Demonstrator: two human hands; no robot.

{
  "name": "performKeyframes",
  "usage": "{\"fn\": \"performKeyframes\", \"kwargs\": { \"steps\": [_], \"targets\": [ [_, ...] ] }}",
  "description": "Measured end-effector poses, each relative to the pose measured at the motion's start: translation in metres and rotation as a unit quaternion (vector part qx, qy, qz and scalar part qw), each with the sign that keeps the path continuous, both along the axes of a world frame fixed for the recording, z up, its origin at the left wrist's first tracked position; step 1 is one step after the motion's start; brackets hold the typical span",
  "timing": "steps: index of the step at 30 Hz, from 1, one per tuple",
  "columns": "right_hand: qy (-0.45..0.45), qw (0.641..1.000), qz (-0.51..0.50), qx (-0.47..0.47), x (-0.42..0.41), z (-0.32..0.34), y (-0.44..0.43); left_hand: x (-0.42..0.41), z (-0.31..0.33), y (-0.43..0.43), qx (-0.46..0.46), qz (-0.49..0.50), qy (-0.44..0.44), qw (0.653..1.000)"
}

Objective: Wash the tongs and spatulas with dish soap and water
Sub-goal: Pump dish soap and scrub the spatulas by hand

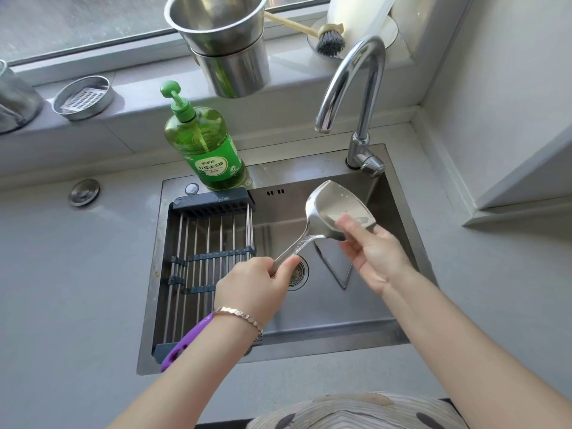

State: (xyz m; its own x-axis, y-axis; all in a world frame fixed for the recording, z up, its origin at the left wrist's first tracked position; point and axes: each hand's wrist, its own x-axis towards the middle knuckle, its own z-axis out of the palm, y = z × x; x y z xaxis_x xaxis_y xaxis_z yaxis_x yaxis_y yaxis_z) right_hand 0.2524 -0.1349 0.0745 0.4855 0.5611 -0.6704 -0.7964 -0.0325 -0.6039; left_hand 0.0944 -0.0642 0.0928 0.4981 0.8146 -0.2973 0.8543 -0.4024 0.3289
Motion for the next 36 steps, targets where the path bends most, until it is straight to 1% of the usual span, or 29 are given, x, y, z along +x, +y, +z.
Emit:
{"fn": "performKeyframes", "kwargs": {
  "steps": [1,2,3,5,7,9,12,13,15,16,17,19,21,22,24,26,28,31,33,35,36],
  "targets": [
    [-0.008,0.999,0.038,0.004,0.001,0.000,-0.002,-0.003,-0.001,0.001,-0.001,-0.004,0.009,1.000],
    [-0.026,0.997,0.065,-0.014,0.004,0.000,-0.002,-0.005,-0.002,0.000,0.000,-0.012,0.017,1.000],
    [-0.056,0.994,0.078,-0.056,0.010,-0.002,-0.003,-0.007,-0.003,-0.001,0.003,-0.023,0.024,0.999],
    [-0.131,0.975,0.097,-0.151,0.021,-0.009,-0.003,-0.008,-0.002,-0.003,0.013,-0.045,0.031,0.998],
    [-0.198,0.953,0.125,-0.193,0.023,-0.016,-0.004,-0.008,-0.002,-0.002,0.016,-0.052,0.039,0.998],
    [-0.257,0.938,0.155,-0.174,0.019,-0.018,-0.004,-0.009,-0.003,-0.001,0.011,-0.055,0.048,0.997],
    [-0.316,0.914,0.230,-0.111,0.015,-0.018,-0.005,-0.014,-0.007,0.000,0.017,-0.074,0.080,0.994],
    [-0.333,0.898,0.263,-0.119,0.015,-0.019,-0.005,-0.015,-0.008,-0.001,0.023,-0.083,0.091,0.992],
    [-0.380,0.855,0.306,-0.175,0.017,-0.021,-0.002,-0.017,-0.007,-0.002,0.042,-0.102,0.100,0.989],
    [-0.407,0.841,0.301,-0.193,0.020,-0.024,0.001,-0.018,-0.007,-0.003,0.051,-0.109,0.098,0.988],
    [-0.433,0.833,0.277,-0.205,0.023,-0.025,0.003,-0.018,-0.006,-0.004,0.058,-0.115,0.096,0.987],
    [-0.460,0.839,0.202,-0.210,0.031,-0.027,0.006,-0.018,-0.005,-0.006,0.066,-0.123,0.089,0.986],
    [-0.474,0.839,0.168,-0.210,0.031,-0.028,0.006,-0.017,-0.005,-0.007,0.064,-0.124,0.087,0.986],
    [-0.489,0.826,0.178,-0.215,0.027,-0.026,0.005,-0.016,-0.004,-0.007,0.061,-0.121,0.087,0.987],
    [-0.511,0.794,0.235,-0.232,0.015,-0.023,0.002,-0.014,-0.004,-0.006,0.059,-0.118,0.087,0.987],
    [-0.503,0.776,0.288,-0.247,0.005,-0.019,0.002,-0.014,-0.004,-0.007,0.070,-0.127,0.095,0.985],
    [-0.497,0.774,0.286,-0.269,0.005,-0.015,0.006,-0.014,-0.005,-0.009,0.089,-0.143,0.105,0.980],
    [-0.468,0.812,0.214,-0.276,0.019,-0.020,0.011,-0.014,-0.004,-0.012,0.101,-0.159,0.110,0.976],
    [-0.462,0.827,0.182,-0.264,0.024,-0.024,0.009,-0.012,-0.004,-0.011,0.092,-0.155,0.109,0.978],
    [-0.481,0.821,0.174,-0.254,0.018,-0.026,0.007,-0.011,-0.005,-0.009,0.077,-0.145,0.113,0.980],
    [-0.499,0.808,0.185,-0.250,0.013,-0.028,0.006,-0.009,-0.005,-0.008,0.070,-0.141,0.112,0.981]
  ]
}}
